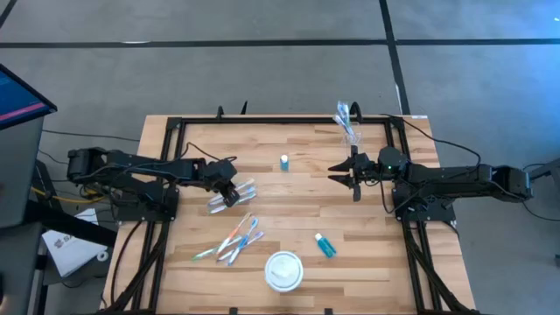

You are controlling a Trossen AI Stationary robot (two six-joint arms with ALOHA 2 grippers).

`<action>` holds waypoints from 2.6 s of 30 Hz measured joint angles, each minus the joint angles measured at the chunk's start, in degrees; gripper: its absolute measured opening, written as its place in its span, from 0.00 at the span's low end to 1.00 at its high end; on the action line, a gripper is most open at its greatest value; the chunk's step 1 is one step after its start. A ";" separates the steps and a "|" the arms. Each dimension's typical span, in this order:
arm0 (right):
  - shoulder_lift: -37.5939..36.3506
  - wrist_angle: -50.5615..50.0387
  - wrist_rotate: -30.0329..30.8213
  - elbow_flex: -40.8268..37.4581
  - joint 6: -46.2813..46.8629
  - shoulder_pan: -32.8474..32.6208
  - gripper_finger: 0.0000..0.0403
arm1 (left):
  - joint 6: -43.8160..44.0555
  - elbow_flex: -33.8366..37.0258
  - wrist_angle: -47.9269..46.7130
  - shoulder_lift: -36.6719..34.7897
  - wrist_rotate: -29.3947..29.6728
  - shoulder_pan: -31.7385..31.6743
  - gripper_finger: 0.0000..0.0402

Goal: Pick & Place toothbrushing station
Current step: Put the orange toothbrush into the transparent organizer

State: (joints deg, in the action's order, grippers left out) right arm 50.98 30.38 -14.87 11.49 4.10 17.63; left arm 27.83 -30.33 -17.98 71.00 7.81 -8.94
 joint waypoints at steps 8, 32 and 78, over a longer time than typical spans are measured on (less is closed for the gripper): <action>-0.01 0.04 0.00 0.00 0.01 0.00 0.30 | -0.89 0.02 8.05 -8.10 2.82 2.22 0.00; 0.00 6.19 -0.02 0.00 3.04 -0.02 0.30 | -8.60 -0.25 60.48 6.79 1.55 3.75 0.00; 0.00 14.47 1.46 0.00 5.14 -2.67 0.30 | -19.03 -28.13 72.76 37.66 2.71 6.28 0.00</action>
State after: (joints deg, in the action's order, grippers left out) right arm 50.98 44.84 -13.41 11.49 9.23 14.96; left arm 8.81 -58.46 54.78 108.66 10.52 -2.66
